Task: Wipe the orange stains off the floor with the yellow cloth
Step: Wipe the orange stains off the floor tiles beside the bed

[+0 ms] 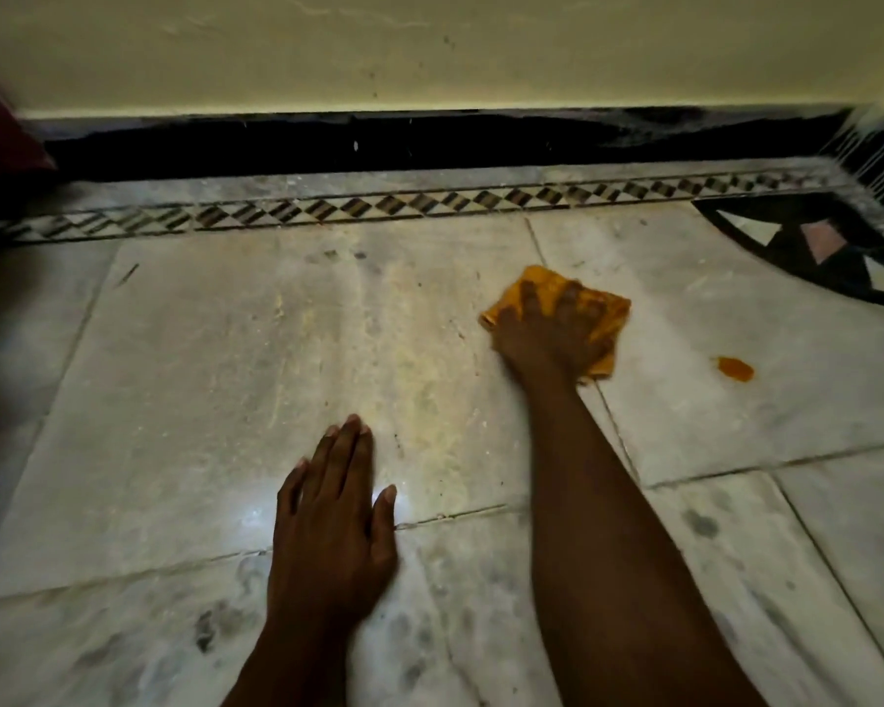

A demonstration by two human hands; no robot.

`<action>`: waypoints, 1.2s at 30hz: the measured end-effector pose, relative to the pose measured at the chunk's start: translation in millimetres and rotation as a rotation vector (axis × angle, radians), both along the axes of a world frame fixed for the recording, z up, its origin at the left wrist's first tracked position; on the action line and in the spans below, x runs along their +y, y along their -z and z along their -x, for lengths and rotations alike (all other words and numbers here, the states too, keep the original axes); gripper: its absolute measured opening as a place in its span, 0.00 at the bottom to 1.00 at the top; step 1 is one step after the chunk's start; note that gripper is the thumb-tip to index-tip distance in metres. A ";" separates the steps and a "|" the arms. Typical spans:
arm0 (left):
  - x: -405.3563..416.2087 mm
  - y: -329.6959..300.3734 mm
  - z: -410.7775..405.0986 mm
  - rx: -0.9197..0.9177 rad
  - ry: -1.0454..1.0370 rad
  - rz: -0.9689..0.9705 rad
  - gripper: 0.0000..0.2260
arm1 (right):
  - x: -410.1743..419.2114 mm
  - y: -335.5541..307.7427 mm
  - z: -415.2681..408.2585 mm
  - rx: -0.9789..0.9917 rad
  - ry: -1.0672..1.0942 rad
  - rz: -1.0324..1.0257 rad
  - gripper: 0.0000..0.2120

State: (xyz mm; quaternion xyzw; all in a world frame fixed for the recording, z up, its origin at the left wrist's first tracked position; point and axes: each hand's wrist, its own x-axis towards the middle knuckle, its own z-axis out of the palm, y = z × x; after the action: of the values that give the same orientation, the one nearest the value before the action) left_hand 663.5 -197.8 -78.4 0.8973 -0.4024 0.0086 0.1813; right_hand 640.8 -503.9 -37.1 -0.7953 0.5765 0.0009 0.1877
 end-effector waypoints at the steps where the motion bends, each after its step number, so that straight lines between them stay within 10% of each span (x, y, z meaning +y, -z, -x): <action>1: -0.5 -0.1 -1.7 -0.005 0.002 0.002 0.29 | 2.8 -1.2 -20.3 0.016 -0.104 -0.036 0.31; 6: -1.5 -2.7 0.7 0.004 0.002 0.001 0.29 | 111.7 16.3 12.5 -0.060 -0.570 0.130 0.27; 11: -2.1 -5.5 1.6 0.006 0.012 -0.001 0.29 | 110.7 23.9 130.9 -0.031 -0.242 0.257 0.29; 15: -3.0 -5.5 2.3 0.018 -0.002 0.004 0.29 | 37.6 10.0 71.5 -0.021 0.087 0.087 0.30; 23: -2.9 -14.9 4.6 0.030 0.013 -0.022 0.29 | 153.4 23.2 178.7 -0.075 -0.607 0.305 0.28; 30: -4.5 -14.1 4.6 0.036 0.015 -0.012 0.29 | 60.5 15.4 144.2 0.041 0.046 0.112 0.30; 36: -0.1 -14.8 3.1 0.069 0.055 0.026 0.30 | 181.8 24.8 163.5 -0.059 -0.486 0.292 0.31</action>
State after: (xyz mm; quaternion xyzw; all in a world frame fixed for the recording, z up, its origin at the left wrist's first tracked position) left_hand 660.4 -197.8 -63.6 0.8832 -0.4203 -0.0223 0.2069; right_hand 477.3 -322.2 -61.9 -0.9283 0.3575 -0.0603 0.0820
